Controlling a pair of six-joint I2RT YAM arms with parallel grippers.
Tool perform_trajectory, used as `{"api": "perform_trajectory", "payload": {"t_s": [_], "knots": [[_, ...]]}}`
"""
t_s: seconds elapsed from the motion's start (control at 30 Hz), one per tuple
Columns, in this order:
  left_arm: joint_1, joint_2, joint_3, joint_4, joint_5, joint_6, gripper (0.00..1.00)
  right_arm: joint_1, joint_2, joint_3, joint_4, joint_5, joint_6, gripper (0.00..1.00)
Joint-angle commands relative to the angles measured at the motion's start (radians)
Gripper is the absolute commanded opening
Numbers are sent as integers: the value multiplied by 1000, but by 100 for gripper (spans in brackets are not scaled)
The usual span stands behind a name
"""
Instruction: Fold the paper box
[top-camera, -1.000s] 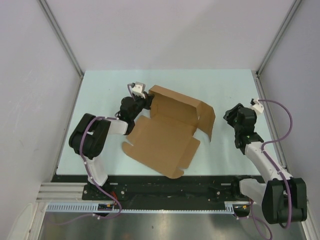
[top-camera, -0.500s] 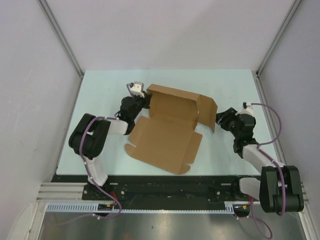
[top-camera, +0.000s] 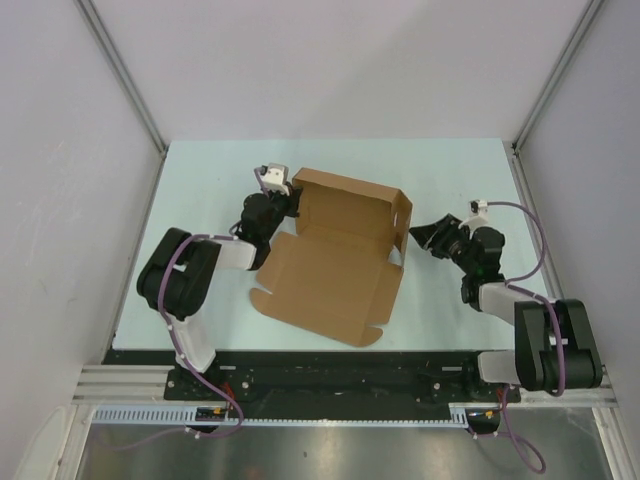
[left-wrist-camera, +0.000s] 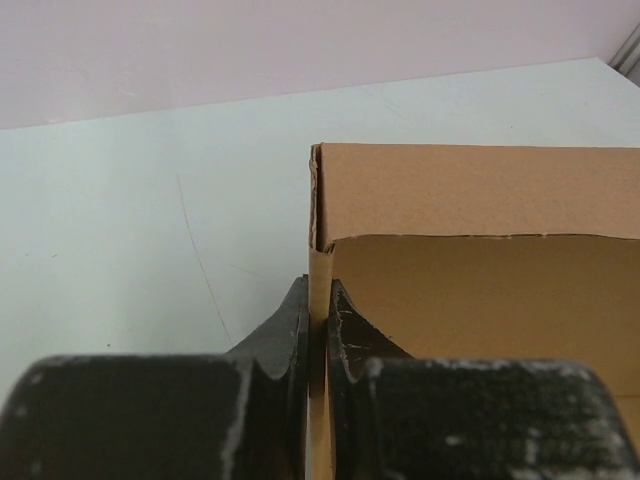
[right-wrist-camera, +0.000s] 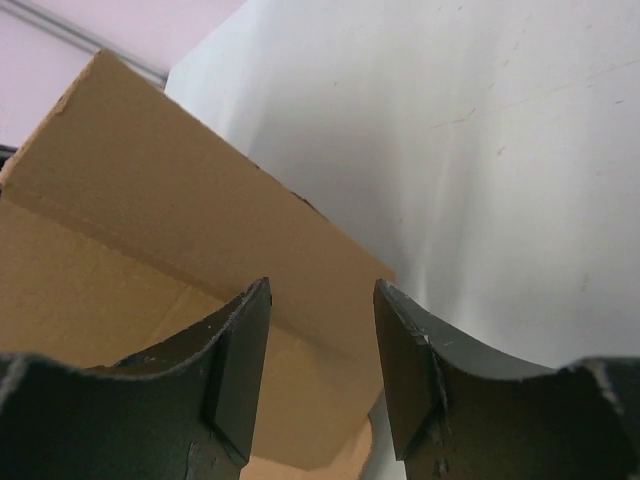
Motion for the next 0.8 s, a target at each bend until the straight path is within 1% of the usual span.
{"api": "perform_trajectory", "payload": {"t_s": [0.0,0.3,0.5,0.77], "knots": [[-12,-51,-4,10,-15,27,0,38,52,47,100,-58,1,51],[-26,-53,-2,4,-5,61,0,83,132,108,121,-67,-17,52],[-34,-53,-2,-5,-4,72,0,130,135,144,59,-10,-97,54],[-38,-56,-2,-10,-5,70,0,251,113,174,-21,111,-221,56]]}}
